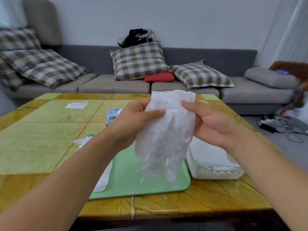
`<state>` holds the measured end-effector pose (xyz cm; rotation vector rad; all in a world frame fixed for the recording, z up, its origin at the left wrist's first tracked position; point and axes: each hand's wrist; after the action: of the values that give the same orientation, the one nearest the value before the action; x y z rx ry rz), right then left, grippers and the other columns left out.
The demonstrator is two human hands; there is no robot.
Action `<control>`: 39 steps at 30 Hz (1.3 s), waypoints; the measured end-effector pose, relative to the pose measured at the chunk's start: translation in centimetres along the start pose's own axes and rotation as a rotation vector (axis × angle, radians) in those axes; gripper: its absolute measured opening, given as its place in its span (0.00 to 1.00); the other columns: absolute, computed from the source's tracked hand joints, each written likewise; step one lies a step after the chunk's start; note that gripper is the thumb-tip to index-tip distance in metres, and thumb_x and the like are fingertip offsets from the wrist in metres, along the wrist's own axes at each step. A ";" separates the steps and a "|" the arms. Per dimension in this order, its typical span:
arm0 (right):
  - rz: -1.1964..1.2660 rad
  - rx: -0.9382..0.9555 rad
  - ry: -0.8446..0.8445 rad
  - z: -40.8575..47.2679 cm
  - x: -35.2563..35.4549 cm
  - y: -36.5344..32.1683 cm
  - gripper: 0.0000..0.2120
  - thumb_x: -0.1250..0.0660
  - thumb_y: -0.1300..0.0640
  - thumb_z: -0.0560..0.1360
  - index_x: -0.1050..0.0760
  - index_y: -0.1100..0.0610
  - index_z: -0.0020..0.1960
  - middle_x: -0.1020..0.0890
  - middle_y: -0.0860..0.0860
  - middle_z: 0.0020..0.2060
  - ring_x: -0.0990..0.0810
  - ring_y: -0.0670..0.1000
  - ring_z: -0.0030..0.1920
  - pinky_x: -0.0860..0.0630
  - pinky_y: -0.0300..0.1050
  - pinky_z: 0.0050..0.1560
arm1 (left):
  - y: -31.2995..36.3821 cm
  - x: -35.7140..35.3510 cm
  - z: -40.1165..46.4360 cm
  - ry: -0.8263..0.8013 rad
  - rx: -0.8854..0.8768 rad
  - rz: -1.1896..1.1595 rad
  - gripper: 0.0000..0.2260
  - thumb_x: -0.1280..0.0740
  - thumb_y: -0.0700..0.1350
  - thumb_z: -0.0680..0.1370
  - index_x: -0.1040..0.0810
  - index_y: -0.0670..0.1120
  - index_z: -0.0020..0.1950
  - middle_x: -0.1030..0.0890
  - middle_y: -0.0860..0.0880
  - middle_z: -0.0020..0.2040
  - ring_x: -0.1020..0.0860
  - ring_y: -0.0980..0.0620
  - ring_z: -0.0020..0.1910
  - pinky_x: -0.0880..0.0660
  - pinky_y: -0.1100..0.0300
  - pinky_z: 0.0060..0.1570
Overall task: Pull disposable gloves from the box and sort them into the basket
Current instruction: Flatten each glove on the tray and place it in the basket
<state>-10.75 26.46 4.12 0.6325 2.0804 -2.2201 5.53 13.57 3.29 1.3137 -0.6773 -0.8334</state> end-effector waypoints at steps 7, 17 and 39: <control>-0.120 0.072 0.187 -3.7 3.9 -6.0 0.19 0.33 0.61 0.78 0.23 0.65 0.67 0.17 0.61 0.59 0.16 0.57 0.57 0.19 0.50 0.57 | 4.3 -7.9 3.6 -0.016 -0.070 0.039 0.08 0.29 0.46 0.79 0.15 0.46 0.56 0.13 0.47 0.50 0.14 0.48 0.49 0.18 0.57 0.45; -0.343 -0.013 0.403 -0.9 10.5 -9.5 0.17 0.30 0.60 0.78 0.22 0.59 0.66 0.18 0.58 0.62 0.18 0.54 0.54 0.25 0.52 0.66 | 4.0 -11.5 11.5 0.092 0.056 0.070 0.07 0.26 0.41 0.77 0.15 0.45 0.55 0.13 0.47 0.49 0.14 0.48 0.48 0.16 0.57 0.47; -1.448 0.013 0.003 -4.9 15.5 2.5 0.04 0.25 0.58 0.72 0.16 0.51 0.45 0.15 0.42 0.42 0.18 0.39 0.47 0.23 0.35 0.49 | -7.6 -10.3 8.3 -0.635 -0.152 1.255 0.12 0.25 0.49 0.74 0.15 0.51 0.57 0.16 0.57 0.53 0.23 0.60 0.52 0.26 0.63 0.54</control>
<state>-22.90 34.82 -3.24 -1.3419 2.9251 -2.5457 -8.05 17.21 -2.67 0.2597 -1.6453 -0.2020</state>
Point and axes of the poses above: each hand's wrist, its own z-axis towards the middle knuckle, its own x-axis out of the back of the hand, y = z × x
